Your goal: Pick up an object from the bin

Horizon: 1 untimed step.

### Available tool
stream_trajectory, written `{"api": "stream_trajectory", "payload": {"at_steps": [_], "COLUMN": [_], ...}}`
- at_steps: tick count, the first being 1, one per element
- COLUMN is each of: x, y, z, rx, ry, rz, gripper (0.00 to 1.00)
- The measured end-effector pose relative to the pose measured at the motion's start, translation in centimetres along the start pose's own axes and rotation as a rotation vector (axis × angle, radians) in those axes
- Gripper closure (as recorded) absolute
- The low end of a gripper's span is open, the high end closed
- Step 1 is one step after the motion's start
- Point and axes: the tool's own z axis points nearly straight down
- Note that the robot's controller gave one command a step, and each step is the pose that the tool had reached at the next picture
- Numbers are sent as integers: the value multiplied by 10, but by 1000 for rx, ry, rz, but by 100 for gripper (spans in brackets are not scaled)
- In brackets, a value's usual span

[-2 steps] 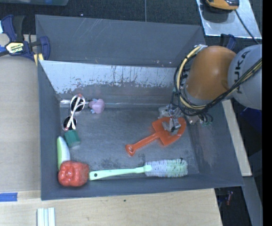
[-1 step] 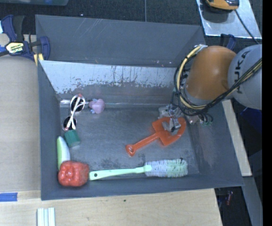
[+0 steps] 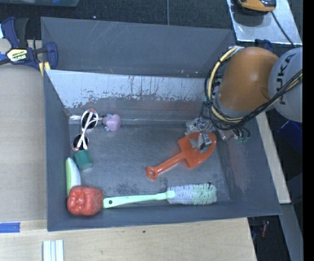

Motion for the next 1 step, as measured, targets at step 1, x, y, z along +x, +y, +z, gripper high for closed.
{"api": "stream_trajectory", "payload": {"at_steps": [1], "x": [0], "y": [0], "z": [-43], "rx": [-2], "ry": [4], "rz": [1], "gripper": [100]}}
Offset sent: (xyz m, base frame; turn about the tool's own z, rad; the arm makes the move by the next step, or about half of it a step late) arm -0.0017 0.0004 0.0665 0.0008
